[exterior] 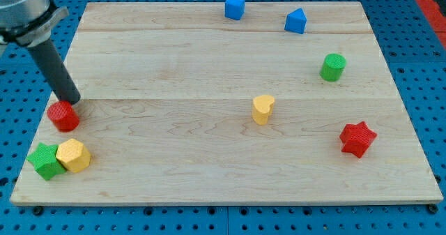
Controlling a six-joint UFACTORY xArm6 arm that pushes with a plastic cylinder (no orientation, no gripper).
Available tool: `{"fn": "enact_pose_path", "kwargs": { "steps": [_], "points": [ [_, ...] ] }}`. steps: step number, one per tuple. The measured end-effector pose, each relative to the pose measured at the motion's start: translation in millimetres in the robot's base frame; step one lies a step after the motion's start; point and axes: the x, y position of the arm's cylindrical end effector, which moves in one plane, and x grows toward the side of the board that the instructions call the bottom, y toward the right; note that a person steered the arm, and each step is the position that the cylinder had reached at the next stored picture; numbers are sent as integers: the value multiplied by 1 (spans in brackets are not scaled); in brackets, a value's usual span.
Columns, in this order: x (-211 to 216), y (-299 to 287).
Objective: Push the yellow heart to the right of yellow hexagon
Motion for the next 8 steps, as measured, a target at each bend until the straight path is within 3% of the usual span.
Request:
{"fn": "enact_pose_path", "kwargs": {
  "steps": [1,3,4,6,7,8],
  "points": [
    [29,3],
    [-18,0],
    [-42,62],
    [-38,308],
    [-25,386],
    [-8,368]
  ]
}}
